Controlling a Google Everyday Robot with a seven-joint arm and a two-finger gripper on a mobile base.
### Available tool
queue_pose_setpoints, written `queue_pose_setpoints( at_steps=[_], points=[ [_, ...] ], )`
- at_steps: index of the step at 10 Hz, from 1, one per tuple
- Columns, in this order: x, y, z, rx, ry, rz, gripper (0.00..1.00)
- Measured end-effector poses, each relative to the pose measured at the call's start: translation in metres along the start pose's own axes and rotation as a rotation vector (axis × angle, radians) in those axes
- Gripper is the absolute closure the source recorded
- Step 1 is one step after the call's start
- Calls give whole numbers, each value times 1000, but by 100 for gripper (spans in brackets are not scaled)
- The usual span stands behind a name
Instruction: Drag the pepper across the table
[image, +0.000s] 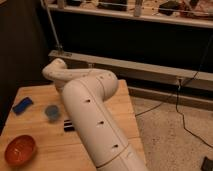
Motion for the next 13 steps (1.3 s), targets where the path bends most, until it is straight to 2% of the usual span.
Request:
queue_pose_setpoints(
  at_steps=[3, 13],
  points=[
    [21, -15, 2, 4, 12, 21, 54],
    [67, -47, 9, 16, 41, 85, 54]
  ],
)
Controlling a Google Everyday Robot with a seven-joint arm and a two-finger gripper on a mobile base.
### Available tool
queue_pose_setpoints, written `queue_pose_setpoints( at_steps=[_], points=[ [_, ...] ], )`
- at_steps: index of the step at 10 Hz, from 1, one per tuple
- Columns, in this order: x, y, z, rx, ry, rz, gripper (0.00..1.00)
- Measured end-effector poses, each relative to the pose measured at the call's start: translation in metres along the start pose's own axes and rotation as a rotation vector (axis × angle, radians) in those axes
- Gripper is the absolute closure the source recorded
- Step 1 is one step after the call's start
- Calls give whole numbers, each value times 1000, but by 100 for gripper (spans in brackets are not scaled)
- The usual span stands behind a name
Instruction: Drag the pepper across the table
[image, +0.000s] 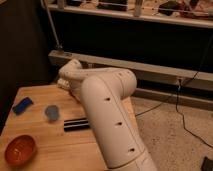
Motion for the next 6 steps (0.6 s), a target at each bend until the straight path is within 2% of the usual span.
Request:
queue_pose_setpoints(
  at_steps=[3, 6],
  points=[
    [11, -17, -4, 14, 1, 29, 54],
    [15, -19, -7, 24, 0, 33, 54]
  ],
)
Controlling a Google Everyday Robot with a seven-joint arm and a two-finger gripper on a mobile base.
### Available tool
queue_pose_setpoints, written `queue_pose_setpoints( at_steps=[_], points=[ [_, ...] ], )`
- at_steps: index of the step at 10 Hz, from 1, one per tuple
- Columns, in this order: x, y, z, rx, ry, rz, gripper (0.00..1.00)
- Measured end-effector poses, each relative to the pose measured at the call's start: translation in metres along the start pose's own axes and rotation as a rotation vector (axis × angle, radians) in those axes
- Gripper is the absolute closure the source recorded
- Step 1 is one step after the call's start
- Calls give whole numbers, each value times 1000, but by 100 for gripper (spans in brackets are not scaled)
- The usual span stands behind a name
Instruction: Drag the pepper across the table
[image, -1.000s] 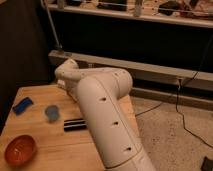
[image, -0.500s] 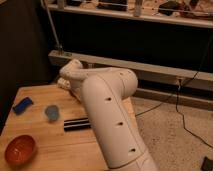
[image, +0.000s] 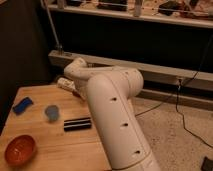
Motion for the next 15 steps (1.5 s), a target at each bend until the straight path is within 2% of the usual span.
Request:
queue_pose_setpoints(
  at_steps=[5, 6, 7, 8, 15],
  points=[
    [5, 4, 2, 5, 9, -3, 54],
    [7, 4, 4, 3, 10, -1, 60],
    [9, 4, 5, 2, 12, 1, 70],
    [10, 4, 6, 0, 13, 1, 74],
    [19, -6, 7, -2, 17, 21, 74]
  ],
)
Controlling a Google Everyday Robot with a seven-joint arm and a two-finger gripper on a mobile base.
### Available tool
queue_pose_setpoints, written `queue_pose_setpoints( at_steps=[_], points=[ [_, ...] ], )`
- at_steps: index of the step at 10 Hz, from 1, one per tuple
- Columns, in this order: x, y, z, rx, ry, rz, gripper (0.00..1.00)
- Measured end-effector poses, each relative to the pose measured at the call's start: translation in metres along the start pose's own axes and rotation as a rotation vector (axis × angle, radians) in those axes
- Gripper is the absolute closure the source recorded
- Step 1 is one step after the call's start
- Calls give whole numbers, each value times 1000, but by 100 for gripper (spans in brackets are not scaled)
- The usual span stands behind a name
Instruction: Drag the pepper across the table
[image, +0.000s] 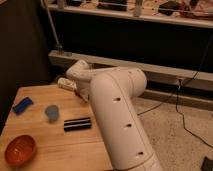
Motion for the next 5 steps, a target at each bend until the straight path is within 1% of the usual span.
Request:
queue_pose_setpoints(
  at_steps=[2, 5],
  points=[
    [5, -7, -1, 0, 0, 11, 74],
    [19, -24, 0, 15, 12, 35, 74]
  ],
)
